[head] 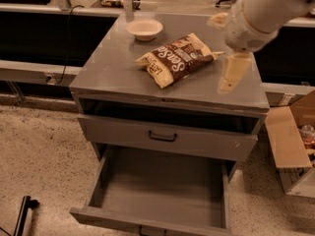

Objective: Place brown chip bag into middle drawer

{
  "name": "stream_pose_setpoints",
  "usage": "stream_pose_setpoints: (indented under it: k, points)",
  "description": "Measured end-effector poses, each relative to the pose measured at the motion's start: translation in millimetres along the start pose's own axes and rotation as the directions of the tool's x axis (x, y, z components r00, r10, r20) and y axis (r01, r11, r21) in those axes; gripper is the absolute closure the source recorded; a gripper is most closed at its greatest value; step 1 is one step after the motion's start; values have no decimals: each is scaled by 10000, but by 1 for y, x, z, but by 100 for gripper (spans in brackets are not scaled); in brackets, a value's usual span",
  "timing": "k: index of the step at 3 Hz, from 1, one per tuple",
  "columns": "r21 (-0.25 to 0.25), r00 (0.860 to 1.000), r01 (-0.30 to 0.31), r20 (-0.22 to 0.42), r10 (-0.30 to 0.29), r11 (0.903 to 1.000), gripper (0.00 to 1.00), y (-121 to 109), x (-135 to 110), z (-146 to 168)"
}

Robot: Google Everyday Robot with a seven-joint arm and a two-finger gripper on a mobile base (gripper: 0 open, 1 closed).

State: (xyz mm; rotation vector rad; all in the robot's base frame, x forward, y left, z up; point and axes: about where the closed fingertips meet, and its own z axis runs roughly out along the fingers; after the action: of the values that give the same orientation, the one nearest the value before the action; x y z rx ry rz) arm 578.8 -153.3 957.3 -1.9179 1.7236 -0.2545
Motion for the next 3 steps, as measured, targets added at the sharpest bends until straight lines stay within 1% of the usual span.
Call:
stream_pose_setpoints:
  k: [1, 2, 3]
  points:
    - [250, 9943, 957, 452, -968, 9951, 0, -39, -28, 42]
    - [-78, 9870, 1446, 716, -1436, 9895, 0, -63, -47, 90]
    - [-735, 9842, 1607, 876, -1541, 9843, 18, -63, -54, 132]
